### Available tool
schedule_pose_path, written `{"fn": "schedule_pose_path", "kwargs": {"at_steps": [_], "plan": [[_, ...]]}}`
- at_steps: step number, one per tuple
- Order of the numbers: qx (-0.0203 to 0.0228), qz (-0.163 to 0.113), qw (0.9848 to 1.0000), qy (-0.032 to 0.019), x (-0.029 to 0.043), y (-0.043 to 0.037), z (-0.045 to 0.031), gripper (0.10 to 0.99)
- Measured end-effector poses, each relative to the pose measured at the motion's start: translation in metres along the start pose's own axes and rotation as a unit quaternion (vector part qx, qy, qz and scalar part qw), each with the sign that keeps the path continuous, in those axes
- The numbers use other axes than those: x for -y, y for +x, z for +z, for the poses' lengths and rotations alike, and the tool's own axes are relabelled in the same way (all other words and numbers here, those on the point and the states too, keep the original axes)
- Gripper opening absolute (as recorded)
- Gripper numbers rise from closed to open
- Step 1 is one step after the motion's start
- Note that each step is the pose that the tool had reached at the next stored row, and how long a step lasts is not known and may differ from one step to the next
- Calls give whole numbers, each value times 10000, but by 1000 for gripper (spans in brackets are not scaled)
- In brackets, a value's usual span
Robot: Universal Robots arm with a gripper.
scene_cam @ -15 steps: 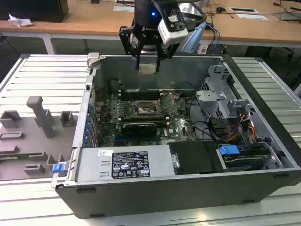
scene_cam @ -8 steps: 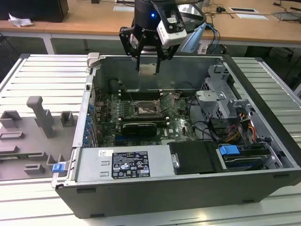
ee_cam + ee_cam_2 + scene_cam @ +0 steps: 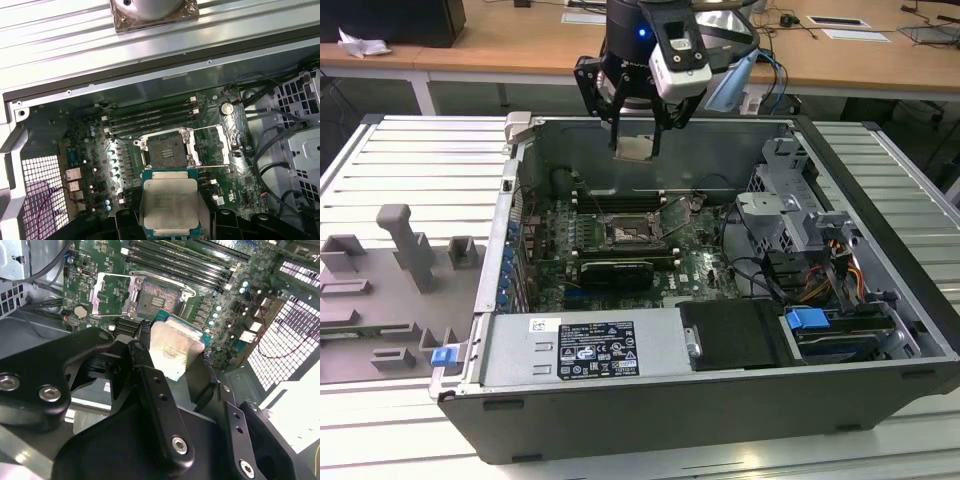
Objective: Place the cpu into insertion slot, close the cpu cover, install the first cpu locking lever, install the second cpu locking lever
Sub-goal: 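Place the cpu into insertion slot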
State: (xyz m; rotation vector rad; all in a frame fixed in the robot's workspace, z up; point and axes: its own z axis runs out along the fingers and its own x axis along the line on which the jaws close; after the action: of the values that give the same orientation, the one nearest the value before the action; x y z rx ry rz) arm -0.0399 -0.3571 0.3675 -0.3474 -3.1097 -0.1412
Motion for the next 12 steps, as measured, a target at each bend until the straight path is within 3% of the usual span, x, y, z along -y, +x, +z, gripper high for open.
{"fn": "schedule_pose_path", "kwargs": {"at_steps": [12], "plan": [[23,261,9997,-5,0,0,1,525]]}}
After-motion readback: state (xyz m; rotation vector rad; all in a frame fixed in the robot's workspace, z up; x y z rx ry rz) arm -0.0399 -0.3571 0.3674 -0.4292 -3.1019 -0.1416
